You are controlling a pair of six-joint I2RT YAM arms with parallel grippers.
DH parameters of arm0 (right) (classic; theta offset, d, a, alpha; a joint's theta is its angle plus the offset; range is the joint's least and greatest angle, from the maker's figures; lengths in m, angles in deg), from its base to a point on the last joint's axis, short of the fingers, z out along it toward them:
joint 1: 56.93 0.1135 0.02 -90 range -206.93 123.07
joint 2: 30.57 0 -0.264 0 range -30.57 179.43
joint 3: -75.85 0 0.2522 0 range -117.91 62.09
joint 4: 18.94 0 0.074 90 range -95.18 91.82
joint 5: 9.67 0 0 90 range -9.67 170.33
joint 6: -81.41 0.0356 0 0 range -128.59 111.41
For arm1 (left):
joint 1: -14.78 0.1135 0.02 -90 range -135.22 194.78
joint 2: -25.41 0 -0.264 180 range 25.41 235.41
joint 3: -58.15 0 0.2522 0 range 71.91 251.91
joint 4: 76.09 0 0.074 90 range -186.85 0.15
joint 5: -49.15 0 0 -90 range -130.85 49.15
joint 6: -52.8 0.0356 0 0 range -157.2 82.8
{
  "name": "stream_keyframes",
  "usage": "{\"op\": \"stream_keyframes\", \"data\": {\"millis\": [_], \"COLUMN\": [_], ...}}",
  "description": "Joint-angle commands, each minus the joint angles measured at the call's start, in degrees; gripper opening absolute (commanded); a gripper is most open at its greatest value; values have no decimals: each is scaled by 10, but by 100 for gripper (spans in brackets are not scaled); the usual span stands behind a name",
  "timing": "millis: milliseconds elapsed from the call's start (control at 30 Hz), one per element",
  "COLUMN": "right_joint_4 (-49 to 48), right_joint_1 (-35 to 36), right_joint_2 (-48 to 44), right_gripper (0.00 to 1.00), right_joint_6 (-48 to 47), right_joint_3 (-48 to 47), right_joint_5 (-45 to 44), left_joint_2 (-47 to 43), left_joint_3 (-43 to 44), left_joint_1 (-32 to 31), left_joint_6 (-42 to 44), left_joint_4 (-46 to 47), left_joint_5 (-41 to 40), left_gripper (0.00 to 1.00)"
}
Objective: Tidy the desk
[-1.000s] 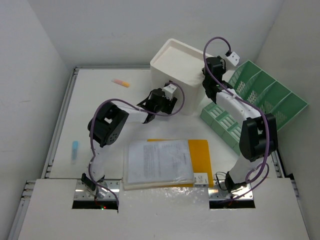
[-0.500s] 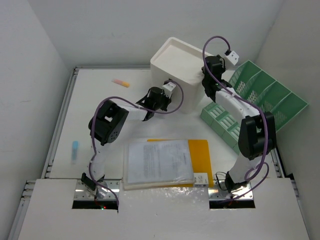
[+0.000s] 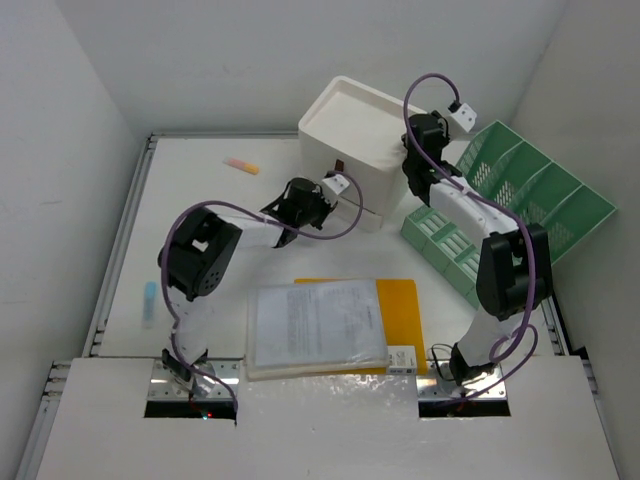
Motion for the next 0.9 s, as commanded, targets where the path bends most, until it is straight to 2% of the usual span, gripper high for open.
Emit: {"op": "stream_keyframes", "data": {"millis": [0, 133, 400, 500, 533, 567, 600, 633, 667, 700, 767, 800, 867], "right_joint_4": [73, 77, 77, 73, 72, 73, 74, 75, 76, 74, 70, 68, 64], "right_joint_1": [27, 27, 27, 28, 28, 28, 27, 27, 28, 27, 28, 27, 27], "right_joint_2": [1, -4, -13, -8, -5, -3, 1, 1, 2, 2, 2, 3, 5], "right_gripper": [0, 0, 0, 0, 0, 0, 0, 0, 0, 0, 0, 0, 0], "right_joint_6": [44, 38, 36, 37, 38, 37, 36, 34, 33, 29, 13, 9, -9], "right_joint_3": [37, 44, 48, 45, 44, 42, 40, 39, 39, 40, 39, 36, 33], "right_joint_5": [39, 20, -2, 5, 8, 12, 14, 15, 16, 17, 25, 28, 34], "left_joint_2": [-84, -143, -248, -284, -292, -294, -295, -298, -302, -307, -344, -360, -375], "left_joint_3": [-33, -84, -158, -159, -151, -138, -104, -84, -64, -29, -5, 17, 70], "left_joint_1": [10, 11, 5, -5, -6, -7, -6, -7, -6, -4, 15, 24, 78], "left_joint_6": [72, 99, 139, 156, 163, 161, 161, 162, 165, 169, 175, 182, 189], "left_joint_4": [-60, -125, -252, -290, -304, -343, -370, -396, -425, -473, -515, -526, -594], "left_joint_5": [36, 81, 106, 103, 97, 93, 89, 86, 84, 83, 97, 108, 167], "left_gripper": [0, 0, 0, 0, 20, 31, 47, 68, 77, 82, 84, 93, 93]}}
